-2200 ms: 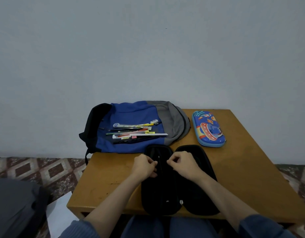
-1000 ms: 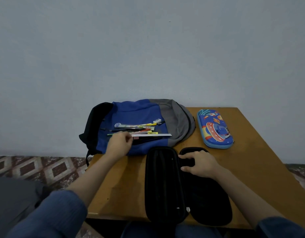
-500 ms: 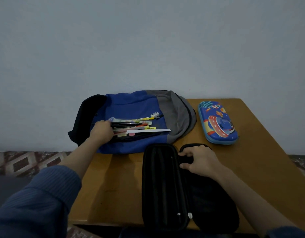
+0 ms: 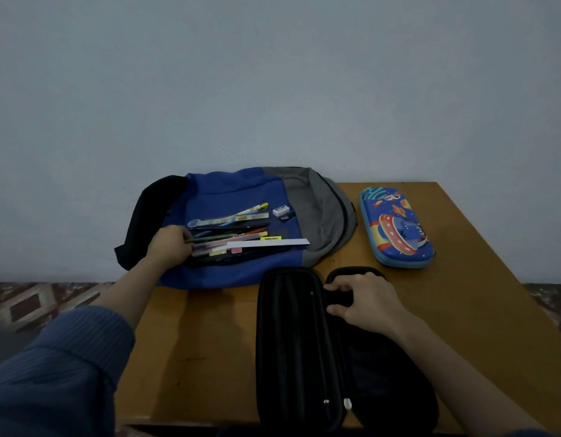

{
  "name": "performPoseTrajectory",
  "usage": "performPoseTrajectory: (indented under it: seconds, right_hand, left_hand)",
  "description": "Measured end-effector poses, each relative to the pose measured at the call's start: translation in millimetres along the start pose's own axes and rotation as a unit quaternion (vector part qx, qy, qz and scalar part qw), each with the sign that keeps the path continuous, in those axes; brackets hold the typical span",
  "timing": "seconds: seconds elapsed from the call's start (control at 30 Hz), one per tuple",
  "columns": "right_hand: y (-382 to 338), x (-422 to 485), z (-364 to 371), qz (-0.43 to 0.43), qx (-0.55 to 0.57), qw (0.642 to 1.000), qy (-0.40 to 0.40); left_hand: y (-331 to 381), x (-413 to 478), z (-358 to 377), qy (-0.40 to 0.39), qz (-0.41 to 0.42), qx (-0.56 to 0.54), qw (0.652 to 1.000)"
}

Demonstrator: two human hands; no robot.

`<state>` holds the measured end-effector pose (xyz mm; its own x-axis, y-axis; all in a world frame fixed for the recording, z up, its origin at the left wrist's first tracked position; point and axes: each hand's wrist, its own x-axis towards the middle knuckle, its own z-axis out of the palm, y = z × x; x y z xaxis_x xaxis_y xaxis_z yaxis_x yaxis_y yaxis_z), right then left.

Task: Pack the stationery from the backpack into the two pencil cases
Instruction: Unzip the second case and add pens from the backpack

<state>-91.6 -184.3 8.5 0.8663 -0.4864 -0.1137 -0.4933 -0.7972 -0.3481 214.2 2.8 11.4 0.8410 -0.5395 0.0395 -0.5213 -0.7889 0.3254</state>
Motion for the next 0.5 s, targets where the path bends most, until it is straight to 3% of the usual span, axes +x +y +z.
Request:
performPoseTrajectory:
  seconds: [0.13, 0.27, 0.5]
  right_hand:
    - [-1, -1, -1, 0.003, 0.000, 1.000, 0.002]
    - [-3, -2, -2, 0.006, 0.007, 1.000, -0.005]
    - [-4, -3, -3, 0.019, 0.010, 1.000, -0.017]
  left_hand:
    - [2, -5, -5, 0.037, -0.035, -0.127, 0.991]
    - [10, -16, -17, 0.093, -0.050, -0.276, 0.955]
    - [8, -22, -43, 0.183, -0.051, -0.403, 0.895]
